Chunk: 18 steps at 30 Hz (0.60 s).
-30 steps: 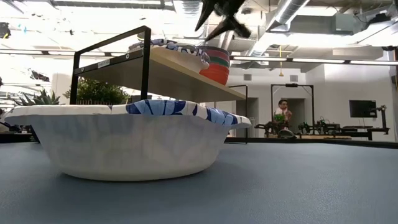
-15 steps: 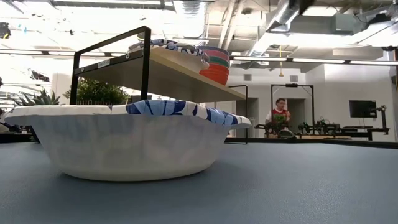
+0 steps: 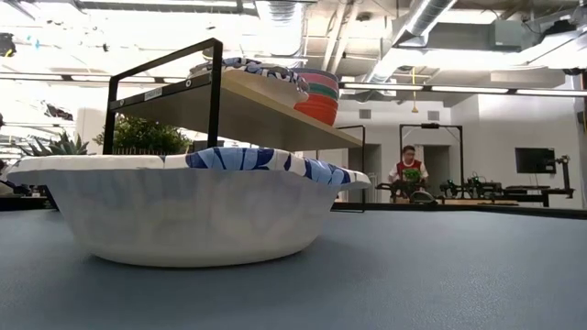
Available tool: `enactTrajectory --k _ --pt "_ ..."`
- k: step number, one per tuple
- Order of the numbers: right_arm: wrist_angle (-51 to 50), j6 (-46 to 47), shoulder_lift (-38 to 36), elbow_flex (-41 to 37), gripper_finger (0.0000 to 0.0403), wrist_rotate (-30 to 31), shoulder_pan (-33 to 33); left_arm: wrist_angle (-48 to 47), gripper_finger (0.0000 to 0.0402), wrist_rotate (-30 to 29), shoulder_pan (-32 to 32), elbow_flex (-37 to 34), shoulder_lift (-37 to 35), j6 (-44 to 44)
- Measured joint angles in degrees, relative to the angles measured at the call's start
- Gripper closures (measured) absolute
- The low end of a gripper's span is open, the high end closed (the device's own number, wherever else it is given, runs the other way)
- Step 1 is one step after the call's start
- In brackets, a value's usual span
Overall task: Place and stack bowls onto a shelf
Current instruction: Stack the white bowl on top of the other white bowl on the shelf
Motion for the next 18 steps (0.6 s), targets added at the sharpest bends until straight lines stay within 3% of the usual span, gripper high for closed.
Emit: enactTrajectory --k 10,18 --pt "15.7 -4.3 -1.2 -14.5 0.0219 -4.9 3.0 0.1 0.0159 2.5 0.0 0.0 2.3 -2.0" --pt "19.5 -11.9 -0.9 -22.2 0.0219 -5.7 2.9 0.0 0.0159 1.6 0.0 0.0 3.4 -4.1"
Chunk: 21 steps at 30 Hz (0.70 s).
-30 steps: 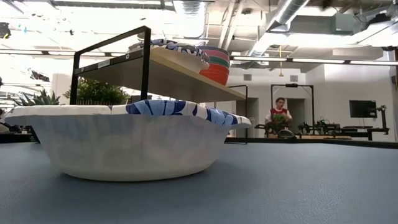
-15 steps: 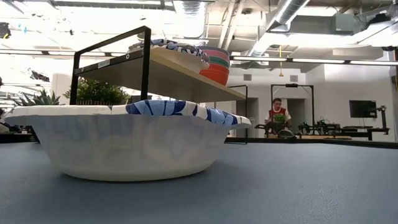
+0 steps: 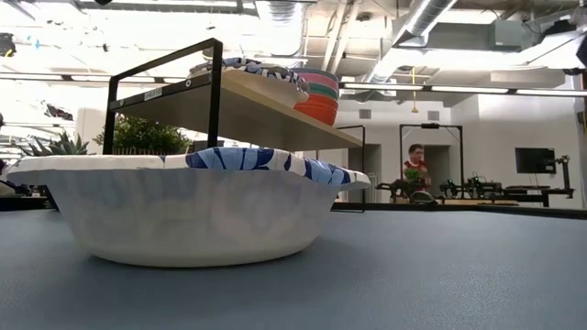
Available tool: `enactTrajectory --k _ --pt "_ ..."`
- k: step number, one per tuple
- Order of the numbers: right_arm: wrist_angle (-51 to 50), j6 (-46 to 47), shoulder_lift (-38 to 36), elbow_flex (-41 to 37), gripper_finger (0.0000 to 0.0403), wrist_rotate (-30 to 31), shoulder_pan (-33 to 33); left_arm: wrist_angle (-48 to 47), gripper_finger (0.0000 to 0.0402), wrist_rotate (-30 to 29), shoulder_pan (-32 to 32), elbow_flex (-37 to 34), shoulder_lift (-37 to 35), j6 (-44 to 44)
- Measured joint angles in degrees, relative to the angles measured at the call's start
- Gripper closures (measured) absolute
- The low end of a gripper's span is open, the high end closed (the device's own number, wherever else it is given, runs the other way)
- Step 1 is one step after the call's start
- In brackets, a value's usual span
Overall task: Place and stack bowls onto a shelf
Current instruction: Stack the white bowl on top of the other white bowl on the shelf
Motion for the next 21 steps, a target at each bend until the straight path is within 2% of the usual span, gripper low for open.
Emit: enactTrajectory --k 15,18,21 --pt "11.9 -6.4 0.0 -8.2 0.0224 -3.1 0.1 0.0 0.0159 -1.5 0.0 0.0 0.8 -4.2" --pt "11.9 -6.0 0.0 -9.6 0.0254 -5.0 0.1 0.0 0.0159 -2.3 0.0 0.0 0.8 -5.3" --pt "12.3 -7.1 0.0 -10.0 0.0307 -5.9 0.1 0.0 0.0159 -2.4 0.0 0.0 0.8 -6.1"
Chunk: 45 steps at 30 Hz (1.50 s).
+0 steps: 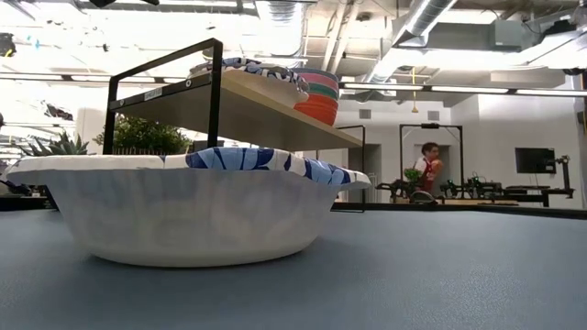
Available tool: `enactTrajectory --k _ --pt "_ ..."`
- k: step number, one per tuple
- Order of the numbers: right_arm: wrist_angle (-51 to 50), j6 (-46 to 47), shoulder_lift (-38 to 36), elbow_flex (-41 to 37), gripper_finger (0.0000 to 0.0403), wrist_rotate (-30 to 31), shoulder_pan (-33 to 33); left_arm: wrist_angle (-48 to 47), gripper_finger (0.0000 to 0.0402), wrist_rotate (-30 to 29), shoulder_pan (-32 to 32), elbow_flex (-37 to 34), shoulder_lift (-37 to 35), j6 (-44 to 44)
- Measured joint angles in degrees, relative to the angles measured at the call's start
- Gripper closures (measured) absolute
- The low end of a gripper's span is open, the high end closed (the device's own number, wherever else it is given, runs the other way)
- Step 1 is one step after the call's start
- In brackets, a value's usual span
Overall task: Place and stack bowls onto a shelf
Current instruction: Stack the white bowl on top of the other white bowl on the shelf
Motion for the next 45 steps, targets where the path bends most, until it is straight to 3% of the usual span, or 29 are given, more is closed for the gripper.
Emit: enactTrajectory --k 4,14,26,37,41,45 --pt "0.4 -0.7 -0.1 -0.1 0.0380 -0.3 -0.8 0.0 0.0159 0.0 0.0 0.0 0.0 -1.1" --pt "1.1 -2.2 -0.9 4.3 0.0382 0.1 -4.5 0.0 0.0159 -0.5 0.0 0.0 0.0 -1.1" --pt "-6.6 -4.8 -7.7 23.0 0.0382 1.6 -15.6 -0.1 0.0159 0.6 0.0 0.0 -0.3 0.3" --pt "-7.6 -15.1 -5.1 48.9 0.0382 23.6 -31.8 0.0 0.0159 0.6 0.0 0.0 -0.3 0.9" --pt "-7.9 -16.4 -0.2 56.0 0.0382 27.1 -39.8 0.0 0.0159 1.1 0.0 0.0 -0.3 1.0" --pt "-7.5 -18.9 5.2 61.7 0.0382 26.3 -45.9 0.0 0.0159 1.1 0.0 0.0 -0.3 1.9"
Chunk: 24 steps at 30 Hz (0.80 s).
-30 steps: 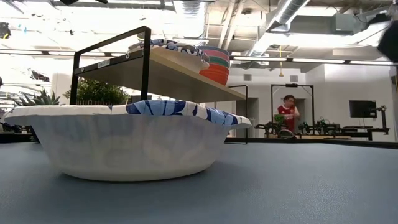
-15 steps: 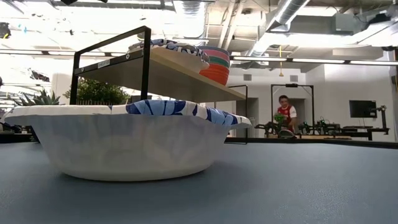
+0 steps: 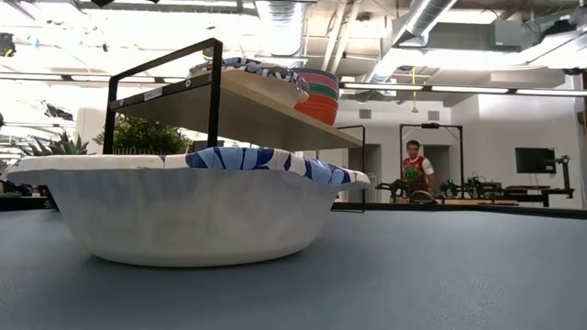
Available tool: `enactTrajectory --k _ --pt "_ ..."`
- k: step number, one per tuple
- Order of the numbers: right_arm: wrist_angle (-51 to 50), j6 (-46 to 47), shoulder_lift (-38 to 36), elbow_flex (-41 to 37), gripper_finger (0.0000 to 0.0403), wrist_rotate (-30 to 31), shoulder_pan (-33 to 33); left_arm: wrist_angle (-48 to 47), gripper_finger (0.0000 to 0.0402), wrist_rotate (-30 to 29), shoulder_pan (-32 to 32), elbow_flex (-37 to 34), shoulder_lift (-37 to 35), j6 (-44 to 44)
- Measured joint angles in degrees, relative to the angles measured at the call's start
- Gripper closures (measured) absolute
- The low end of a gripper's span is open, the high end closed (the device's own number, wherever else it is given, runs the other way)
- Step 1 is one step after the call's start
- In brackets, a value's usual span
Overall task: Place and stack bowls onto a shelf
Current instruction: Stack the white bowl on top of the other white bowl on the shelf
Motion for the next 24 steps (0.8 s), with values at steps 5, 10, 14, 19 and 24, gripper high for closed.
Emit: enactTrajectory --k 5,10,14,19,24 --pt "-1.7 -0.6 7.6 3.7 0.0382 -8.4 -4.4 0.0 0.0159 0.1 0.0 0.0 0.0 -0.2" --pt "-1.7 -1.3 12.5 4.2 0.0382 -13.5 -6.9 0.0 0.0159 0.7 0.0 0.0 0.0 -0.2" --pt "-3.4 -1.2 14.0 4.2 0.0382 -14.8 -8.4 0.0 0.0159 1.5 0.0 0.0 0.0 -0.1" --pt "-5.6 -1.1 13.7 4.3 0.0382 -15.0 -9.7 0.0 0.0159 1.5 0.0 0.0 0.0 -0.4" --pt "-6.4 -0.7 13.5 4.4 0.0369 -14.9 -10.9 0.0 0.0159 1.6 0.0 0.0 -0.1 -1.0"
